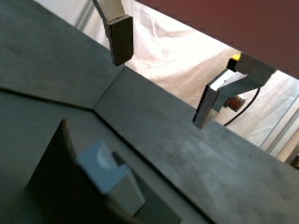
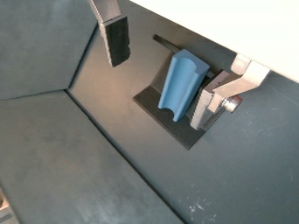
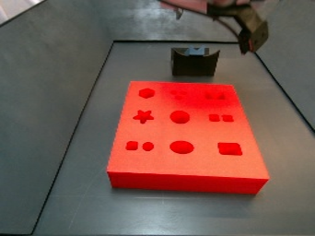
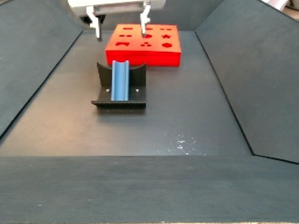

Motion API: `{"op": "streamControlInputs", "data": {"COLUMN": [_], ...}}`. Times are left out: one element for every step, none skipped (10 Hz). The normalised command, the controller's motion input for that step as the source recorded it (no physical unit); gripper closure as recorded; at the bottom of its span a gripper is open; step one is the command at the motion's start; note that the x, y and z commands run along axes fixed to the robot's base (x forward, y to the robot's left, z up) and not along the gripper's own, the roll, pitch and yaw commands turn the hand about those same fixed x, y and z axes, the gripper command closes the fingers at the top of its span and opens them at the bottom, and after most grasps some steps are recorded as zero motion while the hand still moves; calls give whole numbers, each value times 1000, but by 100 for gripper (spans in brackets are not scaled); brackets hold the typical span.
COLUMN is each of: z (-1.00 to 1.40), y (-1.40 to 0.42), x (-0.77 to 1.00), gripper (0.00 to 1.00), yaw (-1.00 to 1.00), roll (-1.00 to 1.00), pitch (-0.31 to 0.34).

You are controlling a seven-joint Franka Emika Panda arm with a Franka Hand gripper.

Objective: Pick up the arch object. Move up. Place the arch object on the fixture. Regrasp the arch object. Move to above the board. Insert the arch object.
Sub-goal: Regrasp the arch object, then move to above the board.

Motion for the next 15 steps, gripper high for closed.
{"op": "streamControlInputs", "data": {"z": [-1000,-1000,-1000,-1000,-889,-702,-564,-472,-300,-198,-171,-171,-171,0,1000], "y": [36,31,27,22,13,7,4,2,1,-9,-15,-15,-15,0,4], "x": [97,107,112,116,107,93,83,80,75,49,24,24,24,0,-261], "gripper": [0,0,0,0,0,0,0,0,0,0,0,0,0,100,100], "yaw": [85,73,59,49,34,20,12,7,2,1,-4,-4,-4,0,179], "roll": [77,72,67,65,64,64,65,64,62,51,51,51,51,0,86], "pitch": [-37,-54,-59,-63,-66,-61,-53,-47,-42,-26,-28,-28,-28,0,15]}}
